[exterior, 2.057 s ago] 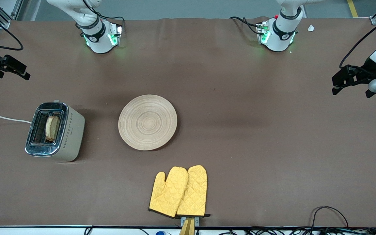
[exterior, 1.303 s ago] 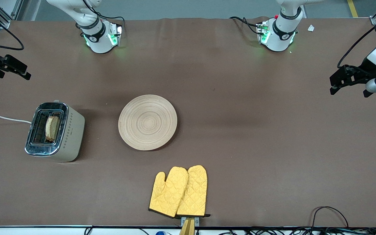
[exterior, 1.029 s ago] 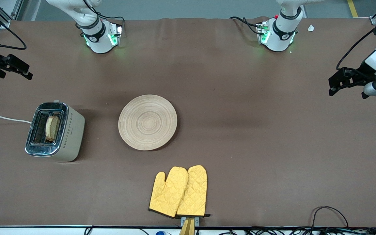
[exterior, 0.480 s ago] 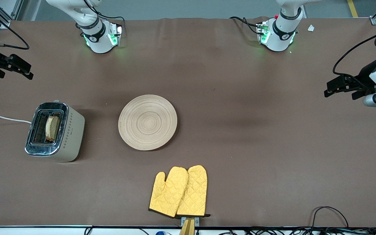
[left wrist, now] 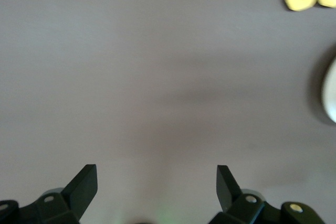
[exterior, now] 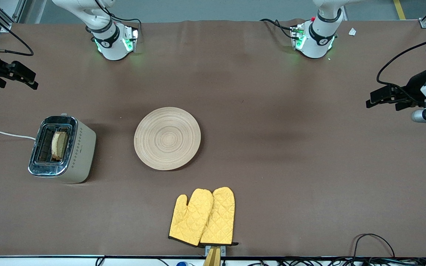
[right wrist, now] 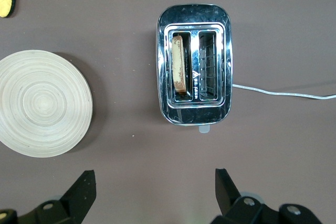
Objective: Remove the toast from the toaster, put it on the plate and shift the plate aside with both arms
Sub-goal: 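Move the right gripper toward the toaster while the left gripper approaches the plate, then grasp the toast slice with the right gripper while the left gripper reaches the plate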
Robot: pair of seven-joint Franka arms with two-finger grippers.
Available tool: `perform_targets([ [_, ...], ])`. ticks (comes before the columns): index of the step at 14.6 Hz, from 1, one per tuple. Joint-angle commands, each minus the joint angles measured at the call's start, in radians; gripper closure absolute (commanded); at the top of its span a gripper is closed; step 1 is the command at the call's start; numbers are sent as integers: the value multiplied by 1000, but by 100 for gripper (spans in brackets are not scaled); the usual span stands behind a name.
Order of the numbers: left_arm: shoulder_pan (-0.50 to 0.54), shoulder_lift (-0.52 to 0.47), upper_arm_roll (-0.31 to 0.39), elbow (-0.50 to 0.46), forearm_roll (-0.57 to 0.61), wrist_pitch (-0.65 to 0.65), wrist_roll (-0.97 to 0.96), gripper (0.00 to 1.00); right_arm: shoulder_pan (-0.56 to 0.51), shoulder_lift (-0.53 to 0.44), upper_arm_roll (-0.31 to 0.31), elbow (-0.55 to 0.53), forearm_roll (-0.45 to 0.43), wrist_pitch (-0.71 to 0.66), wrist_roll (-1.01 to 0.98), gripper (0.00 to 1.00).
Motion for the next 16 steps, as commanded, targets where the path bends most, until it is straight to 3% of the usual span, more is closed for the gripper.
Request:
perform_targets([
  [1,4,14,-2,10,-135,-76,15,0,4,-17,6,-6,-13,-8,-5,0],
  [6,-6,69,-14,8,-272,-154,18,0,5,-17,7,-4,-13,-10,-5,0],
  [9,4,178,-13,13,-433,-140,104,0,10,-17,7,-4,-14,-5,-5,0],
  [11,-9,230,-13,11,-481,-78,106,0,-2,-14,1,-18,-14,16,-2,0],
  [16,-56,397,-14,10,-559,89,104,0,-67,6,0,-228,-28,271,-8,0],
])
